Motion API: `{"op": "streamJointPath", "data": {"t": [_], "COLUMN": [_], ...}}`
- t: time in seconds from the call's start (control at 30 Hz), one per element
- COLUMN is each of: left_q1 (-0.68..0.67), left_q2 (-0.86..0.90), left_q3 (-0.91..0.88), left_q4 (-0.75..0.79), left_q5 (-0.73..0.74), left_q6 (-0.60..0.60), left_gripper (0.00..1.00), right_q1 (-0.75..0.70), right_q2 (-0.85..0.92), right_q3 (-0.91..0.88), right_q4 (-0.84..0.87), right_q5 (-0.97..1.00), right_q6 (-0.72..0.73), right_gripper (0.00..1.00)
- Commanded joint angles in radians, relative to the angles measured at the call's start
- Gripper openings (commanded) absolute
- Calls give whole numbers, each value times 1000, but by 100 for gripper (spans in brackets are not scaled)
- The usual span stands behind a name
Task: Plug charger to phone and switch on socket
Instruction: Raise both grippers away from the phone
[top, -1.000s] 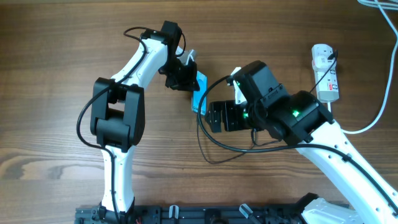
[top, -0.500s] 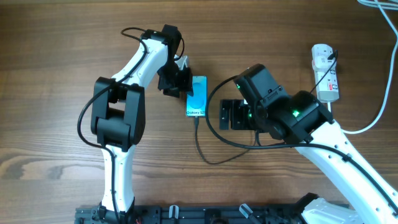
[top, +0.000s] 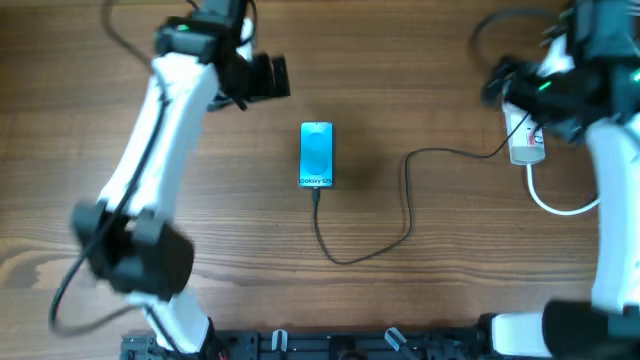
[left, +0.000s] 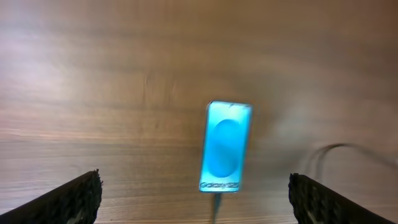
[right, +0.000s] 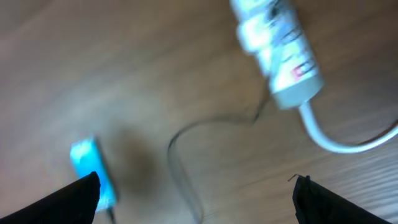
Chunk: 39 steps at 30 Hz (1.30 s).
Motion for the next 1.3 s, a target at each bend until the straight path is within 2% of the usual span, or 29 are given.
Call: {"op": "streamJointPath", "data": {"t": [0.0,0.07,0.17,0.23,0.3,0.77,1.07,1.27], "left_q1": [0,0,0,0,0,0,0,0], "left_q2": [-48,-49,-48,-47,-47,-47,-47,-47], "left_q3": [3,3,2,2,2,2,2,2], "left_q4": [0,0,0,0,0,0,0,0], "left_q5": [-43,-43,-43,-43,-43,-43,-43,-43], "left_q6": [-31,-31,-31,-31,-32,-32,-31,-31], "left_gripper": [100,100,100,100,100,100,100,100], "right_q1": [-177,-255,-337,-364,-375,-390,-390,-390], "right_q2": [84,119,188,247,307,610,643,643], "right_q3": [26,26,22,22,22,21,13,-98], "right_q4": [81,98,137,172,212,328,352,450], "right_q5": [-13,-13,-21,-21,-14,-28,-101,-100], "right_q6": [17,60,53,-3,-53,-39,-90,-91], "right_gripper": [100,100,99,100,100,100,100,100]}}
